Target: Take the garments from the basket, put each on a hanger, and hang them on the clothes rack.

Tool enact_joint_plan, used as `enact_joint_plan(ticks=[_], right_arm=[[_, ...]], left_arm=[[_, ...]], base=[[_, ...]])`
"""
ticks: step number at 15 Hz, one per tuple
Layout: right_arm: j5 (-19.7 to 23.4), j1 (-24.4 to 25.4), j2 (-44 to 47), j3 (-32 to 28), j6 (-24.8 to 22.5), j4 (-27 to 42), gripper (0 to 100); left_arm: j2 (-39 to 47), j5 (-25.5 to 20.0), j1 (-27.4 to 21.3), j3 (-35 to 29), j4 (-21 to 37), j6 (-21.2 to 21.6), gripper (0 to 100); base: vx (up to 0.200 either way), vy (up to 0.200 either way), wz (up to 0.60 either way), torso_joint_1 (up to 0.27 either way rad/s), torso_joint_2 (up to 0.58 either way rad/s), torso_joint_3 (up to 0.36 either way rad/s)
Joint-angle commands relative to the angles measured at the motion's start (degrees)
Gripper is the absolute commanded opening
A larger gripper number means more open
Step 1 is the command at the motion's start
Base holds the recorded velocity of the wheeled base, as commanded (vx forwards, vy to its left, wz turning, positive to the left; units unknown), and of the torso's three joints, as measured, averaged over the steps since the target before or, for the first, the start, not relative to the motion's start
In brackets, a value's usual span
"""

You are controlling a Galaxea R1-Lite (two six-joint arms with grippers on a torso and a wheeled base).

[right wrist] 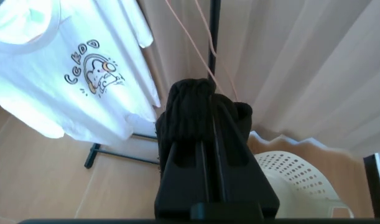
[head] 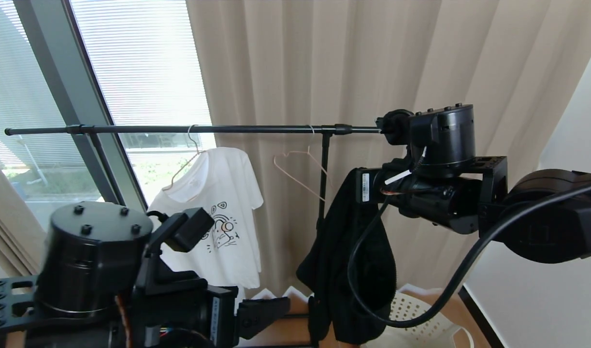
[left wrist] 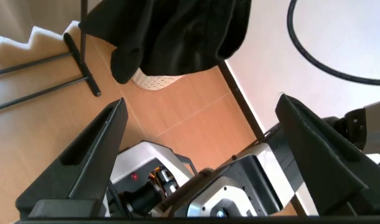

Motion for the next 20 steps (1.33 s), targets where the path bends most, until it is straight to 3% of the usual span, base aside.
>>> enact_joint_plan(ticks=[1, 3, 9, 13, 16, 18, 20], right_arm=[[-0.63, 0.98, 0.72, -1.43, 1.82, 0.11, 0], [-2.12, 3.00, 0.37, -1.34, 3.22, 0.11, 0], [-5.73, 8.28, 0.81, -3.19, 7.26, -0.24, 0], [-6.52, 9.95, 1.25, -3.89, 8.93, -0.41, 0], [-6.69, 10.65, 2.74, -5.21, 10.96, -0.41, 0], [-8.36, 10.65, 3.09, -6.18, 11.48, -0.41, 0], [-9.86, 10.82, 3.62, -7.41, 13.59, -0.33, 0]], left_arm=[[12.12, 1.77, -2.35, -3.72, -2.34, -0.09, 100], [12.83, 3.88, -3.23, -3.81, -3.04, -0.88, 100], [17.40, 3.70, -3.14, -3.11, -7.88, -4.05, 100], [23.81, 5.64, -2.97, -3.99, -14.73, -7.83, 100], [25.48, 8.71, -2.97, -5.30, -15.08, -9.50, 100], [27.15, 13.46, -3.06, -6.10, -15.17, -10.29, 100], [28.82, 14.25, -3.41, -6.18, -15.35, -10.38, 100]], base=[[0.000, 0.000, 0.00, 0.000, 0.00, 0.000], [0.000, 0.000, 0.00, 0.000, 0.00, 0.000], [0.000, 0.000, 0.00, 0.000, 0.00, 0.000], [0.000, 0.000, 0.00, 0.000, 0.00, 0.000], [0.000, 0.000, 0.00, 0.000, 0.00, 0.000], [0.000, 0.000, 0.00, 0.000, 0.00, 0.000], [0.000, 0.000, 0.00, 0.000, 0.00, 0.000]])
